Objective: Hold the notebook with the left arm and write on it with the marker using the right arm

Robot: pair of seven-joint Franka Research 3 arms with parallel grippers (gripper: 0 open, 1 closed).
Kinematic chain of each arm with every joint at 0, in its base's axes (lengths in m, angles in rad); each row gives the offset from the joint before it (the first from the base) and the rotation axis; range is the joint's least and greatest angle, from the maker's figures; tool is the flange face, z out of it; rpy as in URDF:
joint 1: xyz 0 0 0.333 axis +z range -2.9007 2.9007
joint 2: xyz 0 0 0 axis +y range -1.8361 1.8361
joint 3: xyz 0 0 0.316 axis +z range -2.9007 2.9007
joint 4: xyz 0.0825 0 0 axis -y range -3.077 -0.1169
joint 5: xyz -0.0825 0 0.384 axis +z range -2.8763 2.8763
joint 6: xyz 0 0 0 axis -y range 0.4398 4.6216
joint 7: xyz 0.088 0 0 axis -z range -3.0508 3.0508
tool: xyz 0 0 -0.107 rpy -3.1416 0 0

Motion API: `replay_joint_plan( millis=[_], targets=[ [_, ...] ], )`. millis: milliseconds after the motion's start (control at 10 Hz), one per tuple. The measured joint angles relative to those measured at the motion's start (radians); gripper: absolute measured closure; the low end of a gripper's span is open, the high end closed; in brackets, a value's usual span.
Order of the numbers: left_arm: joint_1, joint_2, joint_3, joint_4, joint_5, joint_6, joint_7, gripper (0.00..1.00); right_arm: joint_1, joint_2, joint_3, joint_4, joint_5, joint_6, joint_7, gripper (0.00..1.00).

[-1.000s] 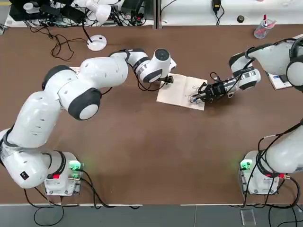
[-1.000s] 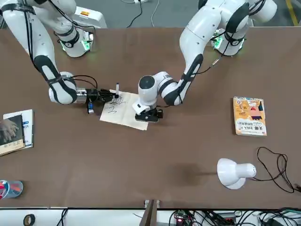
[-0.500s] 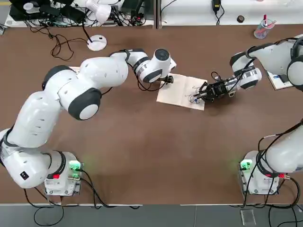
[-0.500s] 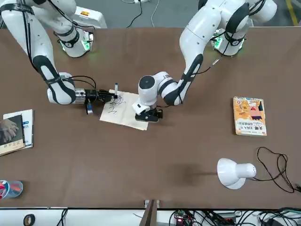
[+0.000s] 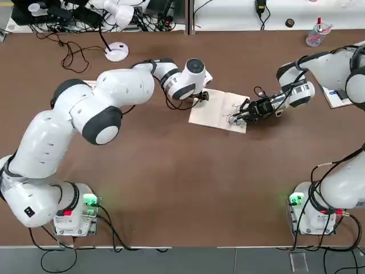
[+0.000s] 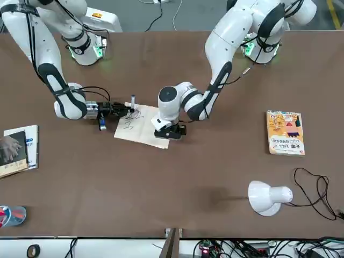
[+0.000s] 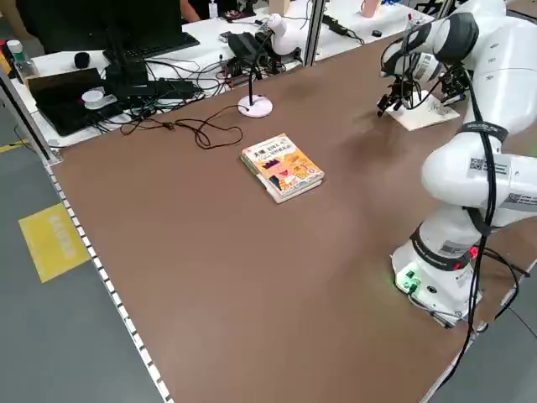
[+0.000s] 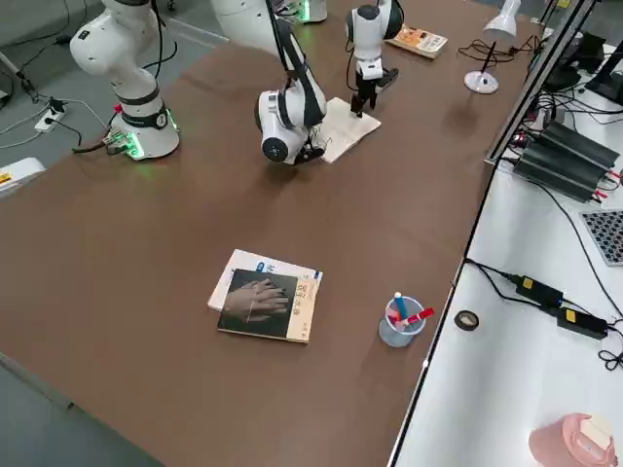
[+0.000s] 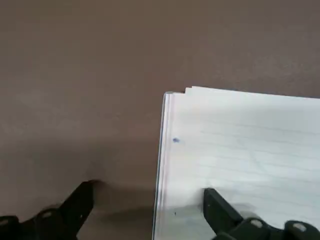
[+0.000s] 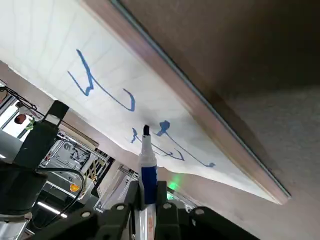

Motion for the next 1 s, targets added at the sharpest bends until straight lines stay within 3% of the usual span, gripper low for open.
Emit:
replay_joint_plan(
  millis=[1000],
  targets=[
    [0.000,0.000,0.000,0.000,0.000,0.001,0.000,0.00,0.066,0.024,0.003,0.025,0.073,-0.003,0.000,0.83]
  ],
)
